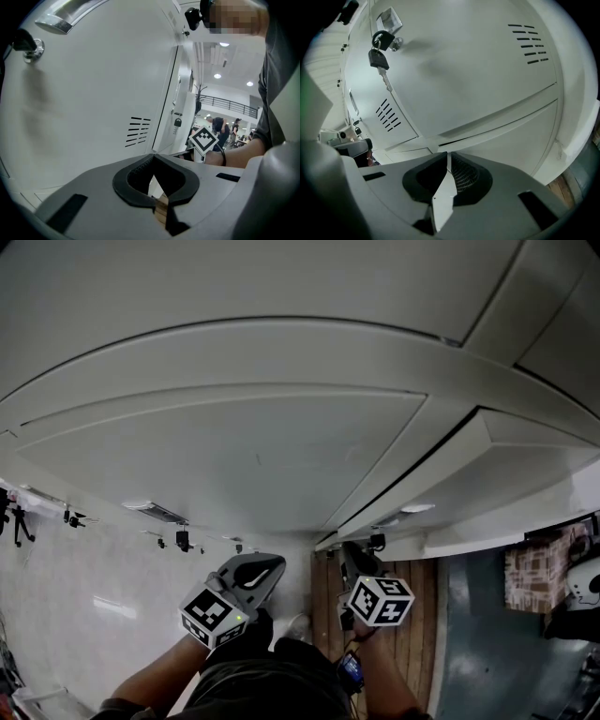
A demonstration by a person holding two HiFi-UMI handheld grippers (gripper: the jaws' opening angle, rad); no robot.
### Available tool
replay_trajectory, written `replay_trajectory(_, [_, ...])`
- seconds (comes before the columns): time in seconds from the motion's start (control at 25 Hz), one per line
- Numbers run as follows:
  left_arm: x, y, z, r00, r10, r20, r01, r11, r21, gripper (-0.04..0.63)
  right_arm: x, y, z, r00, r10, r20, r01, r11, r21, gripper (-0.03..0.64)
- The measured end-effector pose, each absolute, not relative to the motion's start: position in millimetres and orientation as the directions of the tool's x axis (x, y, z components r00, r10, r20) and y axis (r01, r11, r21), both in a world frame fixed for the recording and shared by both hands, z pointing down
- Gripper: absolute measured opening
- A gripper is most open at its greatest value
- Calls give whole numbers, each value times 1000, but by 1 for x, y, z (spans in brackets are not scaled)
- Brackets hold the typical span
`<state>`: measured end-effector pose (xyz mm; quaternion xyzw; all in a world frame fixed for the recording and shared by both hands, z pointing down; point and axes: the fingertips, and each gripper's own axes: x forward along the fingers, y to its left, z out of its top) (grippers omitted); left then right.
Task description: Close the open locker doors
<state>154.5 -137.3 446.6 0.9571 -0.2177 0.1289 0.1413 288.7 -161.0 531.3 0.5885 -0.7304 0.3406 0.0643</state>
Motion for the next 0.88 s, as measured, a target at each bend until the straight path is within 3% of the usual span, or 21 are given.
replay_trajectory(0.88, [163,-146,448,866,-385,321,-463,-859,219,9,293,-179,534,-323,-812,485,-894,94,-438,31])
